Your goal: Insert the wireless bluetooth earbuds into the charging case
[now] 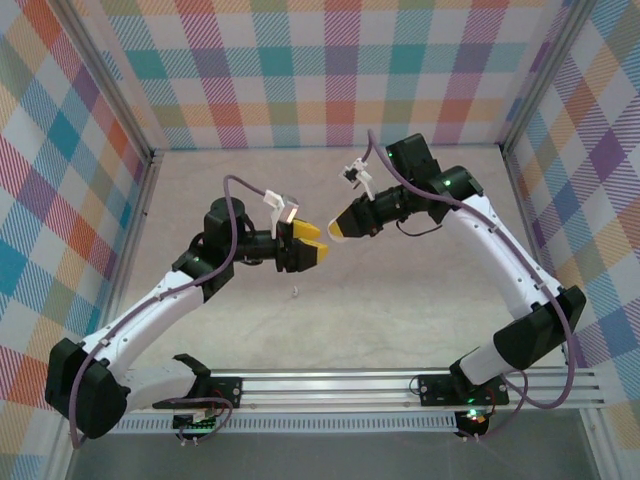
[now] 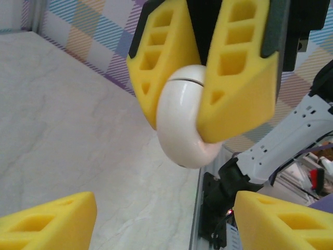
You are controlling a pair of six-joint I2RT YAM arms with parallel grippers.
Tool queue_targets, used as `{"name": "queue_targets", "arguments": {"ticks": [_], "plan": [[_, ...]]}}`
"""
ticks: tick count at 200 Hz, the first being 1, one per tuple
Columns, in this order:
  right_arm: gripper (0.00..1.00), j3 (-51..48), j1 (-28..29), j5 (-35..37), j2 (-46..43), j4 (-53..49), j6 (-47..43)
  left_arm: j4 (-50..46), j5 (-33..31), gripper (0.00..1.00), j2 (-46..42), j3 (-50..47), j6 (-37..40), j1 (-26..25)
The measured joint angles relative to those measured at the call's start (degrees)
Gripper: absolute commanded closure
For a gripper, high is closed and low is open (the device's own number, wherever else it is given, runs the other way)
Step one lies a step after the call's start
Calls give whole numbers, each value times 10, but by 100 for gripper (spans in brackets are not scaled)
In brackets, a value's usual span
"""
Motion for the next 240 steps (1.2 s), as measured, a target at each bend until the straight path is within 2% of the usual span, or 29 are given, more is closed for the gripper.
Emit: {"name": "queue_targets", "arguments": {"ticks": [58,102,147,167,183,207,240], "plan": [[100,-27,3,-32,-19,37,-1,76,54,45,40,3,-56,-10],[100,-45,4,-56,-19,73,22,136,57,48,51,3,-94,-19],[100,-58,-2,-56,-19,100,42,159,79,74,70,8,-116,-23],[90,-62,-5,-66,-19,109,45,159,84,87,71,9,-127,-22],[74,-65,-7,-73,-20,114,45,159,87,99,71,9,-137,-22],[53,-72,-5,-73,-22,133,71,157,69,100,70,9,-135,-24],[46,-75,1,-63,-22,165,136,146,35,100,67,9,-128,-26]]}}
